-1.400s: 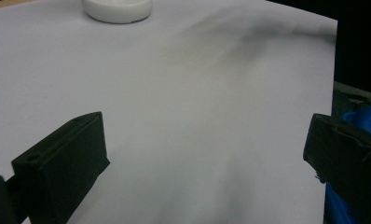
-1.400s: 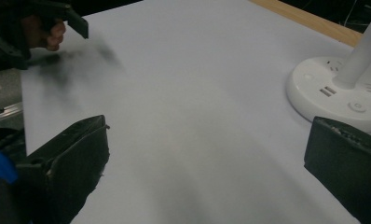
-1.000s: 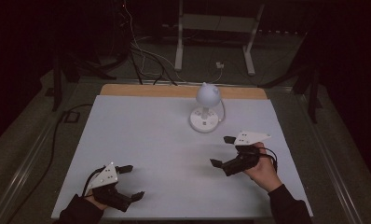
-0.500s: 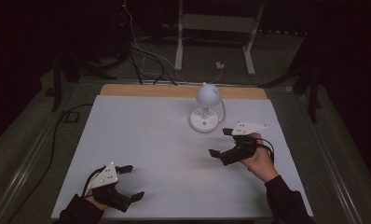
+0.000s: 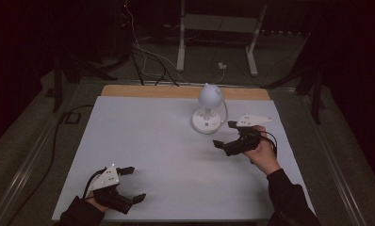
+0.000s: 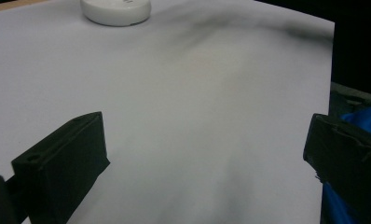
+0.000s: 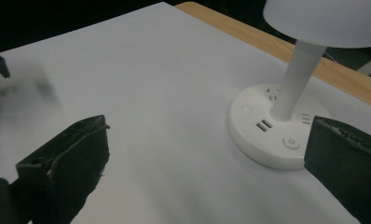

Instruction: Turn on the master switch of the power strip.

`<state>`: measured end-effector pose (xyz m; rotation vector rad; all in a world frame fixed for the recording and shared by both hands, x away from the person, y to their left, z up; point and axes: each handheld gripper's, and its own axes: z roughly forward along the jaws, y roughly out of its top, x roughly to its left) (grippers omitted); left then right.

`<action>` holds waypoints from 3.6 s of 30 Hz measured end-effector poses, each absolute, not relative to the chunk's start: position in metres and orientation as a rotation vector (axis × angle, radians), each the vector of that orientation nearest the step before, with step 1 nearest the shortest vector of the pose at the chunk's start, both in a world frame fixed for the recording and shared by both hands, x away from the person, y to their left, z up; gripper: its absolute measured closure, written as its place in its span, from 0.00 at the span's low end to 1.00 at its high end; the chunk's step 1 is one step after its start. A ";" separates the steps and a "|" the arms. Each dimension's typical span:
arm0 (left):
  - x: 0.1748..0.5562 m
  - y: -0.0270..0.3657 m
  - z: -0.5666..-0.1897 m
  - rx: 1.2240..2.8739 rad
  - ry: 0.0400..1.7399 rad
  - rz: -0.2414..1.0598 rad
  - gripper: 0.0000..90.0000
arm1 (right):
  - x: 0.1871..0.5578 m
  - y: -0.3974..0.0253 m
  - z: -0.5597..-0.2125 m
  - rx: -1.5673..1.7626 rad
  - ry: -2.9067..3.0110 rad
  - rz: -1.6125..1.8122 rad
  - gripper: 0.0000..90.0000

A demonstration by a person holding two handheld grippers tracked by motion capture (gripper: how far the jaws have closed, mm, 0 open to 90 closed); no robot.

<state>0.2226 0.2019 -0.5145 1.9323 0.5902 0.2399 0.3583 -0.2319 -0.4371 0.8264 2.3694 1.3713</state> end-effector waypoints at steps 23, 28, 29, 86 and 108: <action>0.223 0.202 -0.514 1.932 0.590 0.229 0.00 | 0.404 -0.241 -0.459 0.951 2.307 1.295 0.00; 0.223 0.202 -0.515 1.934 0.594 0.223 0.00 | 0.414 -0.241 -0.465 1.027 2.271 1.284 0.00; 0.223 0.202 -0.514 1.934 0.594 0.224 0.00 | 0.414 -0.241 -0.465 1.035 2.269 1.276 0.00; 0.223 0.202 -0.515 1.905 0.598 0.214 0.00 | 0.448 -0.213 -0.498 1.299 2.144 1.112 0.89; 0.224 0.203 -0.515 1.908 0.598 0.211 0.00 | 0.448 -0.207 -0.506 1.314 2.162 1.086 1.00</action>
